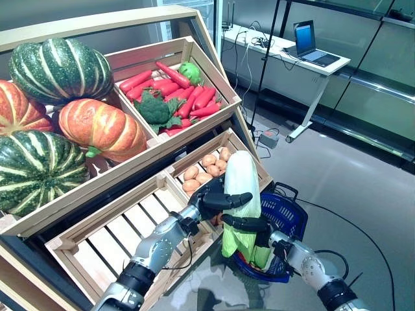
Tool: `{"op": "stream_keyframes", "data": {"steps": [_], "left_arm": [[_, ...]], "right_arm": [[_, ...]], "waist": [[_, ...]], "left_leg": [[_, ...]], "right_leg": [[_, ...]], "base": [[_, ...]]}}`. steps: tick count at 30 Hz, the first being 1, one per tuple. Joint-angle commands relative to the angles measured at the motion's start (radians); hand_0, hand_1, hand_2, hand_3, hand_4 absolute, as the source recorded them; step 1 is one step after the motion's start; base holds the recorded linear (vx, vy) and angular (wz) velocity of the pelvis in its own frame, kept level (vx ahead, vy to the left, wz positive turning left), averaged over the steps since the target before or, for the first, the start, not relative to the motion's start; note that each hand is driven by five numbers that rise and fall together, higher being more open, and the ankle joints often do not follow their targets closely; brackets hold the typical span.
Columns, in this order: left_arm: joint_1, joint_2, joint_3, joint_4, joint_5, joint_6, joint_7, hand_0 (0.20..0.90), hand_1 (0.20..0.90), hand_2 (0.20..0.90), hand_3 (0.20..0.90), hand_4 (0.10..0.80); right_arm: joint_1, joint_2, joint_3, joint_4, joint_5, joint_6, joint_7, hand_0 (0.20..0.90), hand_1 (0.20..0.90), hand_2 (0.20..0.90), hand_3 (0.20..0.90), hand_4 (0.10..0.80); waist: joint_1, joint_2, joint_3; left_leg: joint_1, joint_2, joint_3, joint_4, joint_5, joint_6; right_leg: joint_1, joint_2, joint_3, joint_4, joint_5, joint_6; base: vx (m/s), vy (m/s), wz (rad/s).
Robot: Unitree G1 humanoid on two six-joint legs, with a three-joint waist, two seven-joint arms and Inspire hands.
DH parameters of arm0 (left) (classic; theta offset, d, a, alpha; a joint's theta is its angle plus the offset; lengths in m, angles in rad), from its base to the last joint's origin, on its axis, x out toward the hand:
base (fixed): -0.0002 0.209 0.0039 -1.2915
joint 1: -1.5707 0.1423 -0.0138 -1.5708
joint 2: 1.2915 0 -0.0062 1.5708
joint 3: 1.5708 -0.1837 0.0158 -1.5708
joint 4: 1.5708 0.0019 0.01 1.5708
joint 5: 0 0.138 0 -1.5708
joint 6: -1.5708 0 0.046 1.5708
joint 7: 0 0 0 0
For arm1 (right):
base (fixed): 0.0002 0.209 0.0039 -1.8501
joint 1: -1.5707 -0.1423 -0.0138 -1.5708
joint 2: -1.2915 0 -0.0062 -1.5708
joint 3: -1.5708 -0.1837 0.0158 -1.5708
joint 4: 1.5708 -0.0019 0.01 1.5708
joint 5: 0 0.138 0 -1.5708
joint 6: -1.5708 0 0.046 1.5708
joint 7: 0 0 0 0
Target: Put vegetables into the basket
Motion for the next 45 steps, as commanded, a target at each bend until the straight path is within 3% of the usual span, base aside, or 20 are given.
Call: {"op": "stream_keyframes", "data": {"steps": [1,11,20,27,32,35,37,42,45], "left_arm": [[-0.102,-0.041,0.141,-0.152,-0.072,-0.124,-0.077,0.900,0.900,0.900,0.900,0.800],[-0.079,-0.014,0.220,-0.120,-0.058,-0.129,-0.063,0.900,0.900,0.900,0.900,0.800],[-0.058,0.001,0.272,-0.090,-0.079,-0.100,-0.076,0.900,0.900,0.900,0.900,0.800],[-0.044,0.033,0.306,-0.055,0.019,-0.177,-0.016,0.900,0.900,0.900,0.900,0.800],[-0.010,0.074,0.326,-0.073,0.202,-0.276,0.052,0.900,0.900,0.900,0.900,0.800],[-0.054,0.109,0.298,-0.089,0.273,-0.348,0.111,0.900,0.900,0.900,0.900,0.800],[-0.119,0.130,0.260,-0.073,0.240,-0.404,0.156,0.900,0.900,0.900,0.900,0.800],[-0.132,0.112,0.206,-0.074,0.149,-0.395,0.189,0.900,0.900,0.900,0.900,0.800],[-0.136,0.095,0.182,-0.068,0.127,-0.428,0.197,0.900,0.900,0.900,0.900,0.800]], "right_arm": [[-0.011,-0.107,-0.296,0.188,0.083,-0.135,-0.108,0.300,0.300,0.300,0.300,0.400],[0.029,-0.130,-0.411,0.264,0.089,-0.154,-0.124,0.300,0.300,0.300,0.300,0.400],[0.032,-0.145,-0.445,0.292,0.067,-0.175,-0.126,0.300,0.300,0.300,0.300,0.400],[0.028,-0.149,-0.445,0.274,0.028,-0.201,-0.166,0.300,0.300,0.300,0.300,0.400],[0.012,-0.152,-0.450,0.277,-0.003,-0.245,-0.252,0.300,0.300,0.300,0.300,0.400],[-0.079,-0.184,-0.426,0.308,0.015,-0.289,-0.304,0.300,0.300,0.300,0.300,0.400],[-0.192,-0.214,-0.401,0.326,0.043,-0.325,-0.378,0.300,0.300,0.300,0.300,0.400],[-0.319,-0.209,-0.371,0.362,0.060,-0.345,-0.467,0.300,0.300,0.300,0.300,0.400],[-0.399,-0.231,-0.369,0.431,0.080,-0.352,-0.481,0.300,0.300,0.300,0.300,0.400]], "waist": [[0.015,0.044,-0.024],[0.010,0.045,-0.020],[0.015,0.049,-0.014],[0.022,0.053,-0.006],[0.041,0.058,0.031],[0.059,0.064,0.122],[0.061,0.079,0.238],[0.060,0.103,0.336],[0.070,0.120,0.369]], "left_leg": [[0.046,-0.004,-0.010,0.002,-0.129,0.008],[0.041,0.001,-0.011,0.002,-0.127,0.002],[0.038,0.000,-0.016,0.002,-0.126,0.000],[0.037,-0.003,-0.020,0.002,-0.126,0.002],[0.006,-0.004,-0.015,0.034,-0.124,-0.002],[-0.131,0.008,-0.022,0.234,-0.179,-0.008],[-0.268,0.023,-0.020,0.427,-0.232,-0.015],[-0.459,0.058,-0.026,0.667,-0.310,-0.005],[-0.543,0.057,-0.042,0.770,-0.321,0.002]], "right_leg": [[-0.015,0.062,-0.014,0.001,0.005,-0.073],[-0.019,0.064,-0.016,0.001,0.005,-0.073],[-0.022,0.064,-0.016,0.001,0.005,-0.074],[-0.023,0.063,-0.015,0.001,0.002,-0.075],[-0.044,0.057,-0.036,0.025,-0.006,-0.080],[-0.157,0.044,-0.058,0.185,-0.064,-0.099],[-0.273,0.027,-0.082,0.337,-0.104,-0.118],[-0.451,-0.006,-0.104,0.572,-0.170,-0.143],[-0.523,-0.028,-0.122,0.675,-0.201,-0.155]], "base": [[0.000,0.000,0.00],[0.000,-0.009,0.01],[0.003,-0.007,-0.03],[0.000,0.000,0.00],[-0.019,-0.053,-0.01],[-0.321,-0.064,-0.01],[-0.397,-0.033,0.09],[-0.207,-0.018,0.13],[-0.144,-0.008,0.11]]}}
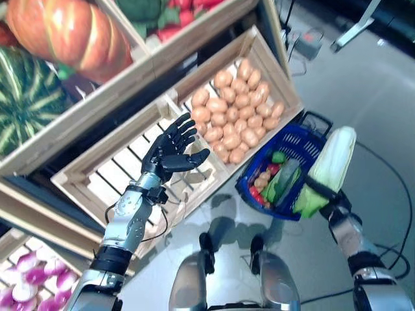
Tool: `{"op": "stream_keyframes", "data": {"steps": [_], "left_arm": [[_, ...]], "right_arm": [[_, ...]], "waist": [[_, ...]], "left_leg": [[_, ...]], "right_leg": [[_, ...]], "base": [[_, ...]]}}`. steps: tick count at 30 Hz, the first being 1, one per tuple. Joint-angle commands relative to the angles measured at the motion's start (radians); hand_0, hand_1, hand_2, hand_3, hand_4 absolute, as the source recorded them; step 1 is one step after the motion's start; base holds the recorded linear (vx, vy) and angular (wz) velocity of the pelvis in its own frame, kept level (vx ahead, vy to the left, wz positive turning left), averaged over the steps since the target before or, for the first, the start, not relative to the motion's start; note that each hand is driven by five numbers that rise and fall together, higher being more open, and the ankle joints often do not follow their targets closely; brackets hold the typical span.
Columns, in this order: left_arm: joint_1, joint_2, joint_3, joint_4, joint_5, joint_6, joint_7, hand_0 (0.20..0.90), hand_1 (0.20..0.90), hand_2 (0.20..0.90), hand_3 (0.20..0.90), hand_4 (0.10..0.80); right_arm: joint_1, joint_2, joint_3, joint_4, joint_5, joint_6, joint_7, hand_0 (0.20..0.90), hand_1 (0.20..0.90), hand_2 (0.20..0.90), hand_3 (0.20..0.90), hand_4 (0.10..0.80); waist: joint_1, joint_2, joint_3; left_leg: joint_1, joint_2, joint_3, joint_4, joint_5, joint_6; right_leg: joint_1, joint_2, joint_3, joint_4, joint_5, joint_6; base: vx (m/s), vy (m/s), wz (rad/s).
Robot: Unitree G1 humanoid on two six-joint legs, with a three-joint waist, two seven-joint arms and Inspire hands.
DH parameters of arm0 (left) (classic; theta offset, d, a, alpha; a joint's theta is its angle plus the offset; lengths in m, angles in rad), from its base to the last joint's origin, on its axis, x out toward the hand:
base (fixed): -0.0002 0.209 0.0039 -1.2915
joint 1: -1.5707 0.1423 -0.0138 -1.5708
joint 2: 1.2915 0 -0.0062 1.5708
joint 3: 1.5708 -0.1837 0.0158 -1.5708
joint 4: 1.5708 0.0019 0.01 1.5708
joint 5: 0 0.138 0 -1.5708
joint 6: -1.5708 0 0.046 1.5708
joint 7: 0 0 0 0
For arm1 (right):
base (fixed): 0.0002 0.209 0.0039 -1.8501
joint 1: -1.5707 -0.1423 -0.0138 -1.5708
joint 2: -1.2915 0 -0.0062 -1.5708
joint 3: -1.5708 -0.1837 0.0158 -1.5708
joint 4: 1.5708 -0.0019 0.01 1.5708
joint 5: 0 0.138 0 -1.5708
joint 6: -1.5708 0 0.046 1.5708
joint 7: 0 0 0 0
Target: Put vegetables into the basket
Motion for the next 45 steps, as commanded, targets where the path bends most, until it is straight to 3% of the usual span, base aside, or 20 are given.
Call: {"op": "stream_keyframes", "data": {"steps": [1,9,10,11,17,27,28,29,41,45], "left_arm": [[-0.044,-0.035,0.004,-0.087,-0.060,-0.170,0.004,0.900,0.900,0.900,0.900,0.800],[-0.122,-0.043,-0.049,-0.088,-0.086,-0.193,0.053,0.900,0.900,0.900,0.900,0.800],[-0.120,-0.044,-0.052,-0.088,-0.087,-0.193,0.056,0.900,0.900,0.900,0.900,0.800],[-0.132,-0.046,-0.059,-0.090,-0.095,-0.196,0.063,0.900,0.900,0.900,0.900,0.800],[-0.153,-0.049,-0.085,-0.087,-0.085,-0.201,0.075,0.900,0.900,0.900,0.900,0.800],[-0.195,-0.041,-0.094,-0.102,-0.106,-0.194,0.088,0.900,0.900,0.900,0.900,0.800],[-0.193,-0.041,-0.094,-0.103,-0.106,-0.193,0.088,0.900,0.900,0.900,0.900,0.800],[-0.191,-0.042,-0.094,-0.101,-0.106,-0.195,0.085,0.900,0.900,0.900,0.900,0.800],[-0.166,-0.010,-0.089,-0.090,-0.125,-0.197,0.054,0.900,0.900,0.900,0.900,0.800],[-0.142,-0.008,-0.089,-0.088,-0.132,-0.192,0.034,0.900,0.900,0.900,0.900,0.800]], "right_arm": [[-0.084,-0.092,0.014,0.008,0.059,-0.115,-0.037,0.300,0.300,0.300,0.300,0.400],[-0.295,-0.186,0.053,0.146,0.049,-0.068,-0.056,0.300,0.300,0.300,0.300,0.400],[-0.296,-0.187,0.055,0.147,0.050,-0.068,-0.056,0.300,0.300,0.300,0.300,0.400],[-0.328,-0.199,0.058,0.154,0.059,-0.067,-0.067,0.300,0.300,0.300,0.300,0.400],[-0.383,-0.198,0.049,0.169,0.156,-0.073,-0.071,0.300,0.300,0.300,0.300,0.400],[-0.477,-0.231,0.092,0.179,0.131,-0.051,-0.013,0.300,0.300,0.300,0.300,0.400],[-0.476,-0.228,0.095,0.174,0.127,-0.050,-0.013,0.408,0.408,0.408,0.408,0.472],[-0.479,-0.227,0.100,0.168,0.128,-0.046,-0.011,0.900,0.900,0.900,0.900,0.800],[-0.442,-0.217,0.096,0.153,0.148,-0.041,0.051,0.900,0.900,0.900,0.900,0.800],[-0.391,-0.202,0.093,0.148,0.158,-0.034,0.070,0.900,0.900,0.900,0.900,0.800]], "waist": [[0.009,0.015,0.004],[0.021,0.048,0.018],[0.021,0.048,0.018],[0.023,0.055,0.018],[0.024,0.068,0.018],[0.024,0.092,0.018],[0.024,0.090,0.018],[0.025,0.088,0.018],[0.043,0.058,0.018],[0.050,0.039,0.018]], "left_leg": [[-0.049,-0.006,-0.027,0.273,-0.205,-0.012],[-0.301,-0.008,-0.014,0.593,-0.298,0.026],[-0.288,-0.012,-0.014,0.582,-0.299,0.022],[-0.349,-0.012,-0.007,0.650,-0.324,0.036],[-0.423,-0.021,0.009,0.721,-0.387,0.051],[-0.516,-0.021,0.015,0.788,-0.393,0.048],[-0.515,-0.020,0.014,0.787,-0.390,0.046],[-0.513,-0.017,0.013,0.784,-0.385,0.045],[-0.463,-0.005,-0.016,0.745,-0.352,0.040],[-0.363,-0.013,-0.029,0.659,-0.334,0.032]], "right_leg": [[-0.004,0.025,-0.064,0.085,-0.030,-0.094],[-0.278,-0.053,-0.069,0.432,-0.142,-0.121],[-0.268,-0.051,-0.066,0.422,-0.142,-0.115],[-0.339,-0.069,-0.056,0.497,-0.164,-0.123],[-0.444,-0.075,-0.029,0.576,-0.184,-0.115],[-0.557,-0.086,-0.009,0.651,-0.196,-0.120],[-0.555,-0.084,-0.010,0.649,-0.196,-0.120],[-0.551,-0.083,-0.012,0.645,-0.195,-0.120],[-0.489,-0.069,-0.030,0.604,-0.184,-0.117],[-0.385,-0.064,-0.039,0.536,-0.171,-0.103]], "base": [[-0.157,0.007,0.13],[-0.115,0.024,0.09],[-0.109,0.034,0.02],[0.000,0.000,0.00],[-0.055,-0.013,0.07],[-0.016,-0.002,0.01],[0.030,-0.015,0.00],[0.054,-0.013,-0.01],[0.047,-0.012,0.03],[0.069,0.027,0.04]]}}
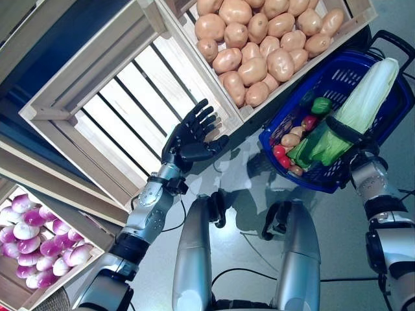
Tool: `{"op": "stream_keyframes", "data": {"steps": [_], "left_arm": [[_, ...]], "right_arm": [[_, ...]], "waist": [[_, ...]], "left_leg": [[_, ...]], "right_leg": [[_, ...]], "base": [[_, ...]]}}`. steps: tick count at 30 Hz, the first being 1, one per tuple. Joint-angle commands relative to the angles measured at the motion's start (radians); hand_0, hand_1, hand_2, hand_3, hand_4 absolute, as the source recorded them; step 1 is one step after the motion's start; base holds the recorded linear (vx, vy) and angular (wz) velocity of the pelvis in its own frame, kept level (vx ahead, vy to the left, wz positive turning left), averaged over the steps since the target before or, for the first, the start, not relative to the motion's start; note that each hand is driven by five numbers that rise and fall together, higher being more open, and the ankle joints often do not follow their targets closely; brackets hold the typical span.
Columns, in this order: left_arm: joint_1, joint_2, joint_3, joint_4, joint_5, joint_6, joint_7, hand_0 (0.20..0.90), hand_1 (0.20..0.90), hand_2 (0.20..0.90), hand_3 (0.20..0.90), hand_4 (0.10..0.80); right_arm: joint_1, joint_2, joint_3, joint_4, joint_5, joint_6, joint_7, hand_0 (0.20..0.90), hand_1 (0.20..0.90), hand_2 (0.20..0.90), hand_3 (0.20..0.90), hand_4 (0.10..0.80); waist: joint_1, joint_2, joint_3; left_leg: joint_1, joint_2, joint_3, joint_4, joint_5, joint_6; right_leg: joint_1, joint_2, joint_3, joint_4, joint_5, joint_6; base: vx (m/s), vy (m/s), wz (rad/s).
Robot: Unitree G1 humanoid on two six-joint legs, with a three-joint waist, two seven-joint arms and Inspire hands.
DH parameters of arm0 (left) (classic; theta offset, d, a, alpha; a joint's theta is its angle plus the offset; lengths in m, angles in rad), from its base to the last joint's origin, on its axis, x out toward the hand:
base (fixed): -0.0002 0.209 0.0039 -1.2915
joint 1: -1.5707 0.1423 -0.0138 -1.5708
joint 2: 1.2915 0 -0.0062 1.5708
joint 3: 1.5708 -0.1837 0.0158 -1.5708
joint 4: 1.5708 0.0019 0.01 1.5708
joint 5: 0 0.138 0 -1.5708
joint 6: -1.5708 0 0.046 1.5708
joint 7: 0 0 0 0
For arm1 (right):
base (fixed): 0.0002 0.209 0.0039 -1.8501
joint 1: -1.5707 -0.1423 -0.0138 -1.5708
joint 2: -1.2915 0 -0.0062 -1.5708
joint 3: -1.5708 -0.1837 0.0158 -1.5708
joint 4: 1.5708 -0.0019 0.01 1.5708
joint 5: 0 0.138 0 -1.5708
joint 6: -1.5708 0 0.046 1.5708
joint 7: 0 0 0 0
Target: Put vegetables into the basket
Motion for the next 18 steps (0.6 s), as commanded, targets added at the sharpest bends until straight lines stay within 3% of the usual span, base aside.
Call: {"op": "stream_keyframes", "data": {"steps": [1,10,14,18], "left_arm": [[-0.025,0.032,0.052,-0.109,-0.036,-0.098,-0.050,0.900,0.900,0.900,0.900,0.800],[0.041,0.031,0.061,-0.067,-0.035,-0.045,-0.089,0.900,0.900,0.900,0.900,0.800],[0.073,0.032,0.071,-0.046,-0.031,-0.029,-0.103,0.900,0.900,0.900,0.900,0.800],[0.077,0.027,0.081,-0.033,-0.022,-0.015,-0.110,0.900,0.900,0.900,0.900,0.800]], "right_arm": [[-0.013,-0.036,0.002,-0.063,0.049,-0.047,0.102,0.900,0.900,0.900,0.900,0.800],[0.120,0.031,-0.035,-0.114,0.087,-0.032,0.175,0.900,0.900,0.900,0.900,0.800],[0.197,0.056,-0.044,-0.148,0.082,-0.020,0.177,0.900,0.900,0.900,0.900,0.800],[0.229,0.062,-0.061,-0.128,0.062,-0.004,0.148,0.900,0.900,0.900,0.900,0.800]], "waist": [[-0.007,-0.048,-0.007],[0.009,-0.091,-0.011],[0.016,-0.111,-0.075],[0.022,-0.124,-0.122]], "left_leg": [[0.218,-0.054,0.079,0.001,-0.127,0.058],[0.509,-0.075,0.049,-0.313,-0.041,0.045],[0.649,-0.083,0.062,-0.537,0.022,0.023],[0.742,-0.088,0.070,-0.660,0.073,0.007]], "right_leg": [[0.160,0.045,-0.018,-0.165,0.113,-0.019],[0.457,0.080,-0.031,-0.442,0.203,0.011],[0.612,0.122,-0.043,-0.692,0.279,0.030],[0.730,0.156,-0.052,-0.860,0.329,0.037]], "base": [[0.089,0.042,0.08],[0.086,0.018,0.03],[0.109,0.009,-0.07],[0.072,-0.005,-0.01]]}}
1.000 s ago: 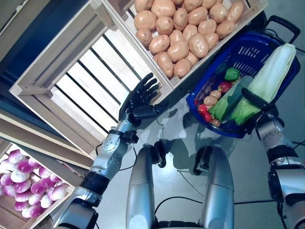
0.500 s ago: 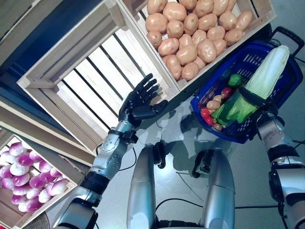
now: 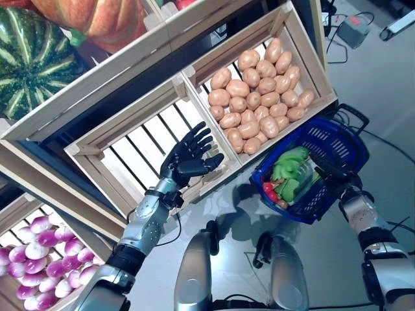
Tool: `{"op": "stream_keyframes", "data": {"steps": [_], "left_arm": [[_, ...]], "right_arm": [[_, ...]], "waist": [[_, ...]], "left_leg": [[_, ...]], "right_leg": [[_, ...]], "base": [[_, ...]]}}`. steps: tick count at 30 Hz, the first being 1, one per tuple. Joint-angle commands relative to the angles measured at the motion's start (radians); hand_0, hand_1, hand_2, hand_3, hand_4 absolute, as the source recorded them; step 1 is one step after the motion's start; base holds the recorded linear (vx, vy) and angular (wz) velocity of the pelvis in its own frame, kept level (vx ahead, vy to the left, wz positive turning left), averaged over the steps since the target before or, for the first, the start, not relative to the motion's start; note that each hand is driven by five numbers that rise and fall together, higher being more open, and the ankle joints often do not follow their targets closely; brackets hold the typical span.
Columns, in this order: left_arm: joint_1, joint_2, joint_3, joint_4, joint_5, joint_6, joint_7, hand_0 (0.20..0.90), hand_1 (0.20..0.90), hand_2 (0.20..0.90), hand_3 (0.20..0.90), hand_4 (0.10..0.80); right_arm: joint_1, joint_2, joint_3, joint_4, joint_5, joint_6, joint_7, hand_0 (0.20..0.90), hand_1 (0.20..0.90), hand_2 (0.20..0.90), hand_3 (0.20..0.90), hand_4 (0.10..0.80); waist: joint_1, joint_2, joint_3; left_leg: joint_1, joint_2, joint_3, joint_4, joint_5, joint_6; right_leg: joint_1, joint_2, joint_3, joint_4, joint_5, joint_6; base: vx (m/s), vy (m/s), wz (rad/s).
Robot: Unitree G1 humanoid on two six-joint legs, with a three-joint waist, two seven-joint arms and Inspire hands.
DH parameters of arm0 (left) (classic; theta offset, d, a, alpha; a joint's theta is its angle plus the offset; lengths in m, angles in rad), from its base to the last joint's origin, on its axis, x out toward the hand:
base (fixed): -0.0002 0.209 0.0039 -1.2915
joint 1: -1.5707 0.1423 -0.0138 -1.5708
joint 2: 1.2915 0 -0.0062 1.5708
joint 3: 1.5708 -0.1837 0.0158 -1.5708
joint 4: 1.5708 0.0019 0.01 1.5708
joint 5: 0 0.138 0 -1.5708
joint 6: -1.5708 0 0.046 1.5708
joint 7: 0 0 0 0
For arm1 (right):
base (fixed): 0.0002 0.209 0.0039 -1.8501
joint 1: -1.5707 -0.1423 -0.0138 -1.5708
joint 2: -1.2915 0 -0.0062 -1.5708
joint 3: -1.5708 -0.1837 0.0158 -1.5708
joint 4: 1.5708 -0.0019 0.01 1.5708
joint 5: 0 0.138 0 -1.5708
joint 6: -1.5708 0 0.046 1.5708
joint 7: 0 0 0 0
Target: Put vegetables into the basket
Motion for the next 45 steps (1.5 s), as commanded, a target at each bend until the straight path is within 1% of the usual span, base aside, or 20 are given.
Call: {"op": "stream_keyframes", "data": {"steps": [1,4,7,9,13,16,18,22,23,25,27,28,29,31,32,33,36,39,41,45], "left_arm": [[-0.007,0.021,0.063,-0.073,-0.008,-0.039,-0.040,0.900,0.900,0.900,0.900,0.800],[-0.006,0.021,0.069,-0.081,0.012,-0.024,-0.042,0.900,0.900,0.900,0.900,0.800],[-0.016,0.026,0.065,-0.068,0.004,-0.009,-0.027,0.900,0.900,0.900,0.900,0.800],[-0.011,0.021,0.067,-0.055,-0.005,-0.007,-0.027,0.900,0.900,0.900,0.900,0.800],[0.043,0.000,0.074,-0.047,0.025,-0.019,-0.027,0.900,0.900,0.900,0.900,0.800],[0.110,-0.026,0.083,-0.034,0.067,-0.029,-0.034,0.900,0.900,0.900,0.900,0.800],[0.163,-0.041,0.082,-0.017,0.134,-0.046,-0.039,0.900,0.900,0.900,0.900,0.800],[0.228,-0.053,0.088,0.001,0.190,-0.070,-0.018,0.900,0.900,0.900,0.900,0.800],[0.253,-0.059,0.093,0.012,0.229,-0.098,0.010,0.900,0.900,0.900,0.900,0.800],[0.300,-0.067,0.105,0.025,0.271,-0.133,0.043,0.900,0.900,0.900,0.900,0.800],[0.333,-0.082,0.108,0.044,0.321,-0.165,0.081,0.900,0.900,0.900,0.900,0.800],[0.345,-0.087,0.098,0.064,0.405,-0.205,0.127,0.900,0.900,0.900,0.900,0.800],[0.351,-0.089,0.089,0.077,0.467,-0.216,0.155,0.900,0.900,0.900,0.900,0.800],[0.360,-0.090,0.069,0.112,0.529,-0.235,0.183,0.900,0.900,0.900,0.900,0.800],[0.364,-0.091,0.059,0.129,0.559,-0.227,0.190,0.900,0.900,0.900,0.900,0.800],[0.368,-0.093,0.049,0.157,0.560,-0.230,0.195,0.900,0.900,0.900,0.900,0.800],[0.381,-0.134,0.030,0.281,0.593,-0.252,0.219,0.900,0.900,0.900,0.900,0.800],[0.375,-0.179,0.026,0.388,0.622,-0.247,0.251,0.900,0.900,0.900,0.900,0.800],[0.374,-0.196,0.013,0.446,0.636,-0.232,0.278,0.900,0.900,0.900,0.900,0.800],[0.354,-0.238,0.017,0.589,0.598,-0.180,0.311,0.900,0.900,0.900,0.900,0.800]], "right_arm": [[-0.019,-0.005,-0.051,-0.028,0.009,-0.021,0.018,0.900,0.900,0.900,0.900,0.800],[-0.016,-0.014,-0.073,0.011,-0.010,-0.006,-0.061,0.900,0.900,0.900,0.900,0.800],[-0.037,-0.017,-0.078,0.034,-0.003,-0.011,-0.076,0.900,0.900,0.900,0.900,0.800],[-0.043,-0.005,-0.072,0.027,0.000,-0.015,-0.075,0.900,0.900,0.900,0.900,0.800],[0.008,0.048,-0.053,-0.047,0.020,-0.046,-0.070,0.900,0.900,0.900,0.900,0.800],[0.110,0.108,-0.059,-0.122,0.035,-0.100,-0.040,0.900,0.900,0.900,0.900,0.800],[0.202,0.159,-0.058,-0.199,0.029,-0.160,-0.019,0.900,0.900,0.900,0.900,0.800],[0.319,0.233,-0.032,-0.298,-0.005,-0.244,0.015,0.900,0.900,0.900,0.900,0.800],[0.357,0.264,-0.015,-0.332,-0.034,-0.282,0.008,0.900,0.900,0.900,0.900,0.800],[0.434,0.326,0.021,-0.407,-0.066,-0.316,0.002,0.900,0.900,0.900,0.900,0.800],[0.491,0.374,0.060,-0.443,-0.078,-0.312,0.050,0.900,0.900,0.900,0.900,0.800],[0.521,0.395,0.090,-0.444,-0.108,-0.289,0.067,0.900,0.900,0.900,0.900,0.800],[0.536,0.402,0.111,-0.442,-0.128,-0.270,0.083,0.900,0.900,0.900,0.900,0.800],[0.568,0.410,0.146,-0.436,-0.152,-0.234,0.103,0.900,0.900,0.900,0.900,0.800],[0.582,0.415,0.156,-0.430,-0.165,-0.204,0.110,0.900,0.900,0.900,0.900,0.800],[0.598,0.416,0.172,-0.416,-0.170,-0.198,0.119,0.900,0.900,0.900,0.900,0.800],[0.641,0.435,0.223,-0.372,-0.215,-0.166,0.117,0.900,0.900,0.900,0.900,0.800],[0.644,0.455,0.258,-0.323,-0.236,-0.203,0.068,0.900,0.900,0.900,0.900,0.800],[0.644,0.467,0.274,-0.300,-0.229,-0.184,0.084,0.900,0.900,0.900,0.900,0.800],[0.603,0.464,0.292,-0.256,-0.229,-0.220,0.076,0.900,0.900,0.900,0.900,0.800]], "waist": [[0.021,-0.050,-0.126],[0.031,-0.054,-0.131],[0.036,-0.052,-0.127],[0.036,-0.051,-0.131],[0.031,-0.057,-0.173],[0.022,-0.065,-0.229],[0.015,-0.066,-0.278],[0.005,-0.062,-0.326],[-0.002,-0.061,-0.338],[-0.016,-0.061,-0.357],[-0.027,-0.062,-0.367],[-0.033,-0.061,-0.374],[-0.038,-0.060,-0.377],[-0.047,-0.059,-0.382],[-0.052,-0.058,-0.385],[-0.058,-0.057,-0.386],[-0.080,-0.052,-0.393],[-0.090,-0.047,-0.396],[-0.092,-0.043,-0.397],[-0.086,-0.039,-0.395]], "left_leg": [[0.138,-0.060,0.055,-0.050,-0.091,0.034],[0.152,-0.057,0.057,-0.043,-0.098,0.032],[0.155,-0.049,0.056,-0.020,-0.111,0.031],[0.170,-0.053,0.050,-0.031,-0.106,0.030],[0.241,-0.073,0.043,-0.155,-0.068,0.036],[0.306,-0.085,0.044,-0.280,-0.022,0.038],[0.352,-0.093,0.044,-0.373,0.010,0.038],[0.406,-0.100,0.045,-0.478,0.042,0.040],[0.422,-0.100,0.050,-0.501,0.048,0.040],[0.448,-0.102,0.055,-0.544,0.060,0.043],[0.459,-0.103,0.061,-0.556,0.059,0.045],[0.459,-0.103,0.062,-0.556,0.054,0.045],[0.459,-0.104,0.063,-0.556,0.052,0.045],[0.459,-0.104,0.068,-0.556,0.049,0.045],[0.459,-0.104,0.072,-0.556,0.047,0.046],[0.460,-0.104,0.076,-0.556,0.046,0.046],[0.466,-0.106,0.086,-0.556,0.042,0.048],[0.472,-0.109,0.090,-0.556,0.040,0.048],[0.473,-0.110,0.094,-0.556,0.042,0.047],[0.469,-0.115,0.081,-0.556,0.040,0.047]], "right_leg": [[0.130,0.054,0.015,-0.247,0.137,-0.025],[0.165,0.066,0.007,-0.269,0.140,-0.027],[0.184,0.074,-0.001,-0.266,0.137,-0.034],[0.200,0.077,0.003,-0.278,0.141,-0.034],[0.258,0.081,0.020,-0.379,0.171,-0.025],[0.304,0.088,0.028,-0.472,0.209,-0.015],[0.334,0.098,0.037,-0.543,0.238,-0.007],[0.368,0.109,0.050,-0.620,0.270,-0.001],[0.376,0.112,0.054,-0.635,0.276,0.001],[0.391,0.119,0.067,-0.666,0.287,0.004],[0.396,0.121,0.078,-0.678,0.290,0.007],[0.394,0.123,0.085,-0.678,0.288,0.008],[0.391,0.123,0.090,-0.678,0.289,0.010],[0.387,0.125,0.099,-0.678,0.288,0.012],[0.386,0.126,0.103,-0.678,0.288,0.013],[0.386,0.127,0.108,-0.678,0.288,0.014],[0.391,0.128,0.118,-0.678,0.284,0.017],[0.396,0.128,0.121,-0.678,0.280,0.017],[0.397,0.127,0.119,-0.678,0.280,0.017],[0.398,0.124,0.112,-0.678,0.273,0.017]], "base": [[0.073,-0.019,0.01],[0.022,-0.036,-0.01],[-0.018,-0.015,0.10],[0.006,0.036,0.12],[0.029,0.077,0.00],[0.059,0.063,-0.01],[0.079,0.068,0.07],[0.031,0.054,-0.04],[0.031,0.039,-0.12],[0.046,0.034,-0.08],[0.022,0.021,-0.12],[0.002,0.016,-0.21],[-0.001,0.016,-0.19],[-0.004,0.013,-0.09],[0.000,0.000,0.00],[0.000,0.000,0.00],[0.029,0.019,-0.06],[0.039,0.021,-0.16],[0.031,0.016,-0.09],[0.015,0.011,-0.04]]}}
